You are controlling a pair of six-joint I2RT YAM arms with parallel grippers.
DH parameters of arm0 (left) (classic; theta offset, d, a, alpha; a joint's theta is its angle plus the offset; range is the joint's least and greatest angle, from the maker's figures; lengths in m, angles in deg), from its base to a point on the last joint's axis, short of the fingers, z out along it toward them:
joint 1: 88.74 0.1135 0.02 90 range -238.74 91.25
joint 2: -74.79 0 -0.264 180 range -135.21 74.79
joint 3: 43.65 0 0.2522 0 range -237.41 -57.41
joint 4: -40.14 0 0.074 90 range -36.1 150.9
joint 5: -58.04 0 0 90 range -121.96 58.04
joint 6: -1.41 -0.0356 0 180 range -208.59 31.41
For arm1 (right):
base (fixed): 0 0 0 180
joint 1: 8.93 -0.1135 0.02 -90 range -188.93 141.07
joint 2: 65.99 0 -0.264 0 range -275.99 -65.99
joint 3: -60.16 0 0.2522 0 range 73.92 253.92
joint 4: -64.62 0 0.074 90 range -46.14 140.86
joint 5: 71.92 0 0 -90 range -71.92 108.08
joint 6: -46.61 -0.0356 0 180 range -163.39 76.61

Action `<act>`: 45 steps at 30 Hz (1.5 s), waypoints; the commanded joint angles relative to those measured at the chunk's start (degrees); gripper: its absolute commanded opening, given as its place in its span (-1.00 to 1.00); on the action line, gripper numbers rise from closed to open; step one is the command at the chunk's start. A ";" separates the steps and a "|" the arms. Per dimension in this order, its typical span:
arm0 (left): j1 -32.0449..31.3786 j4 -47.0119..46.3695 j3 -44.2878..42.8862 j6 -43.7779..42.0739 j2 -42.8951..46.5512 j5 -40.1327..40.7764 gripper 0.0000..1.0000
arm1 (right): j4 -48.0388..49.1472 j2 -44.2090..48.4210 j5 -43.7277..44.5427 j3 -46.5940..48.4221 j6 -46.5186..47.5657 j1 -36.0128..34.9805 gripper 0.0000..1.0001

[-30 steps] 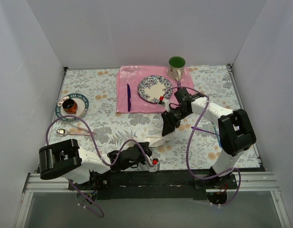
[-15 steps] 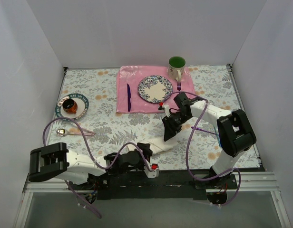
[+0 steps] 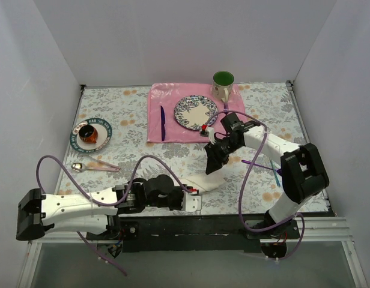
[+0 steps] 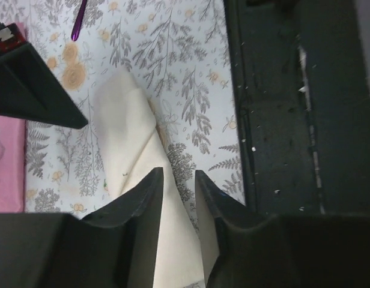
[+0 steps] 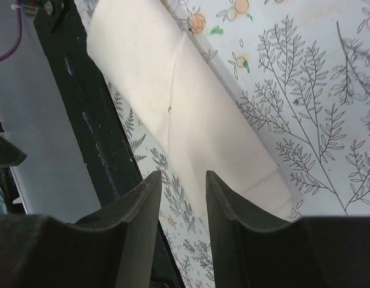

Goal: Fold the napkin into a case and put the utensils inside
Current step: Turn over the smaller rectangle-folded napkin at the center of the board, then rotate the smaller rectangle-folded napkin at the center of the board.

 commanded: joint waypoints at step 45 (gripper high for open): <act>28.17 15.28 -6.31 8.10 -22.94 -14.00 -1.00 | -1.19 -0.40 7.97 -6.49 9.07 -0.64 -0.24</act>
